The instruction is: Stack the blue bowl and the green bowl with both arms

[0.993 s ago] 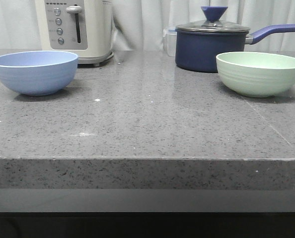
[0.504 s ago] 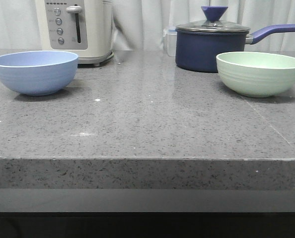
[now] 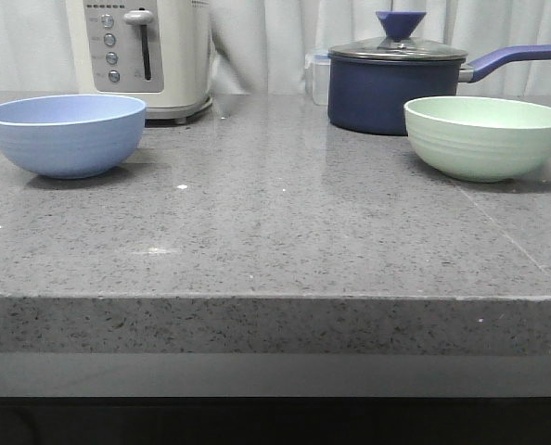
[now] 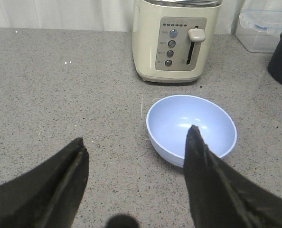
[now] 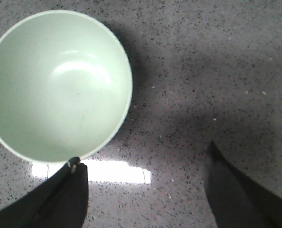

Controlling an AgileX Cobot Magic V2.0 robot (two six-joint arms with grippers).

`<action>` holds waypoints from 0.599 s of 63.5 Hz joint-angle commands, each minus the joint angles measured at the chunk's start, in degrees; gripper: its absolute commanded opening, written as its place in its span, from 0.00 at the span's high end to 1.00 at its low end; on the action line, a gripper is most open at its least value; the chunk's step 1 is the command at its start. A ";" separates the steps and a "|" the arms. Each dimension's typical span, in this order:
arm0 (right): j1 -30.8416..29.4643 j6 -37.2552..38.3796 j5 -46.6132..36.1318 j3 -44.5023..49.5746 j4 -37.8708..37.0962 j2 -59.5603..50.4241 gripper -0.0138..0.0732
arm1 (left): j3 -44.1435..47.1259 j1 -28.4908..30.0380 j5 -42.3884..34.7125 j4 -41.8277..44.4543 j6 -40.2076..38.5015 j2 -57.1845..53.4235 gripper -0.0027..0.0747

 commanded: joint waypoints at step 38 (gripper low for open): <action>-0.95 -4.27 -9.12 -3.03 12.06 14.32 0.44 | -2.05 -0.04 -3.99 -0.79 -0.01 0.24 0.40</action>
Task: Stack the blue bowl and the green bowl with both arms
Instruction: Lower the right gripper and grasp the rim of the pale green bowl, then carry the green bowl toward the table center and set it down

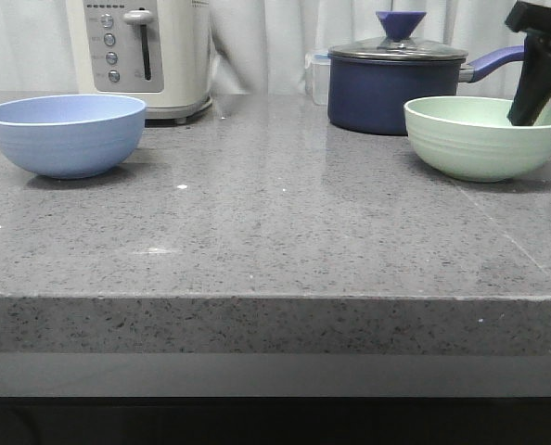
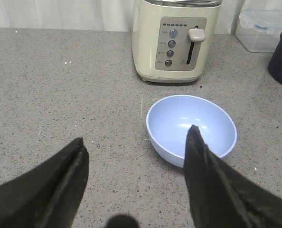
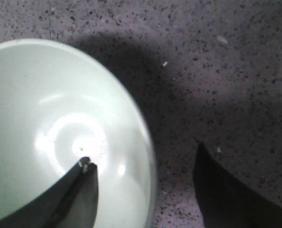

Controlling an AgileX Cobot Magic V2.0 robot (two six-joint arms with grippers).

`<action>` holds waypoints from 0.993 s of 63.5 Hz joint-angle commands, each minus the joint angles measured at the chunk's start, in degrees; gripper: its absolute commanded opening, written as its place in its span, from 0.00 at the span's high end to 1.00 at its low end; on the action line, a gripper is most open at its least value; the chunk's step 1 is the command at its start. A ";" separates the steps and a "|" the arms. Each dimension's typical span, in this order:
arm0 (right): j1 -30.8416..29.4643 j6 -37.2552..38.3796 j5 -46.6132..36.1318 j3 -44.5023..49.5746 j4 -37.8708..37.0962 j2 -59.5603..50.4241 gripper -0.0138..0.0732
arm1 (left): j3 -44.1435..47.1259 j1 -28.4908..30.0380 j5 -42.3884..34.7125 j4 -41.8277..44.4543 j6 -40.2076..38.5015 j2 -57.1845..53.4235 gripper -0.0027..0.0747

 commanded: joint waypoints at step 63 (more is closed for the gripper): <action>11.45 -2.02 4.23 -11.52 -3.44 -4.09 0.90 | -2.05 -0.04 -3.99 -0.79 -0.01 0.24 0.40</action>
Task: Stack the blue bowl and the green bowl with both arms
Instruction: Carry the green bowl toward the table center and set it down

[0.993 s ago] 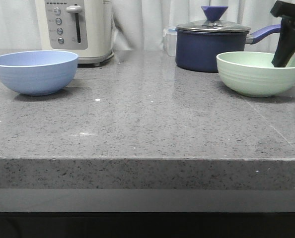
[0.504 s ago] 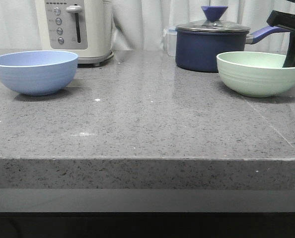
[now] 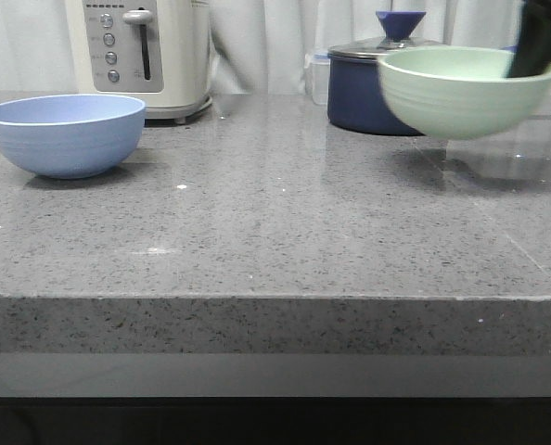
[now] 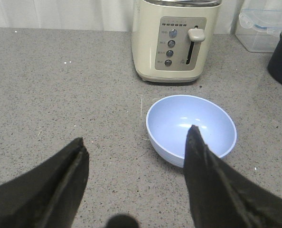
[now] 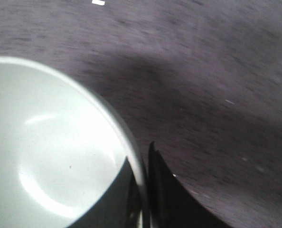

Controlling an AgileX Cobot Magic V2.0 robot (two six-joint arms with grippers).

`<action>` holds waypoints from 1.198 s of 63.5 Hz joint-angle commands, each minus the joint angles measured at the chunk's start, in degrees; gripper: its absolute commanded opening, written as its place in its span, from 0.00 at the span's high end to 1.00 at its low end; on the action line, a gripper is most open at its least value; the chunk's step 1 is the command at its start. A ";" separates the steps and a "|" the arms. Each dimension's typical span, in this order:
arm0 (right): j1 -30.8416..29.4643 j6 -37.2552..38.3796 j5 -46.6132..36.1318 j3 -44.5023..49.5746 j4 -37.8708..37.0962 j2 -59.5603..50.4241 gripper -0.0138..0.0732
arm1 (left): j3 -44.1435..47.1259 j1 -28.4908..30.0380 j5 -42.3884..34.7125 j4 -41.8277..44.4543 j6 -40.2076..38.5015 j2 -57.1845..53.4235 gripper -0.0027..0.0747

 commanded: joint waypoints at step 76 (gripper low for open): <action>20.18 7.68 2.39 -18.41 -5.89 11.73 0.47 | -2.05 -0.04 -4.09 -0.79 -0.01 0.24 0.40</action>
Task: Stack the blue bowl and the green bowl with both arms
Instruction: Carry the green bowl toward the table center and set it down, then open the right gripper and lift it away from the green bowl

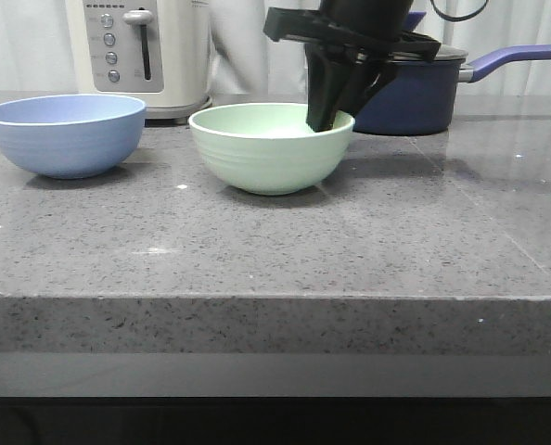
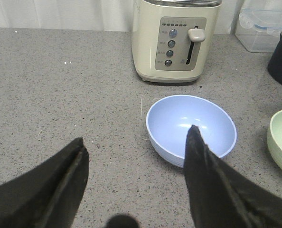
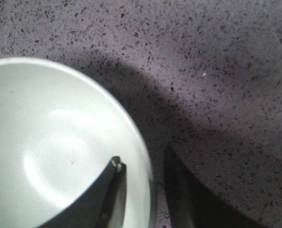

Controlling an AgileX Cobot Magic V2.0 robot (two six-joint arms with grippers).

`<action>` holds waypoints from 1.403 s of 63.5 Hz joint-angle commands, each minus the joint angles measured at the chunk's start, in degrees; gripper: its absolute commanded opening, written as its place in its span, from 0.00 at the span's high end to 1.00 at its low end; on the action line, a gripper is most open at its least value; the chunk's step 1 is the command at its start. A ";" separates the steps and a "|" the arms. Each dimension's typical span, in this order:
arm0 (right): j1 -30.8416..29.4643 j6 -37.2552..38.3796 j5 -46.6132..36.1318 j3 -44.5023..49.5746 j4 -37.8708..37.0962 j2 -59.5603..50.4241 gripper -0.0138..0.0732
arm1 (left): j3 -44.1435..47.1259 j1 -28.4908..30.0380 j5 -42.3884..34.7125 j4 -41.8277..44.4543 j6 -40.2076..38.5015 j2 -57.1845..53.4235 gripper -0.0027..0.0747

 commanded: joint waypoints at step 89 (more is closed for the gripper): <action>-0.22 -16.94 -24.77 40.39 2.30 -35.41 0.91 | -2.05 -0.04 -4.09 -0.79 -0.01 0.24 0.40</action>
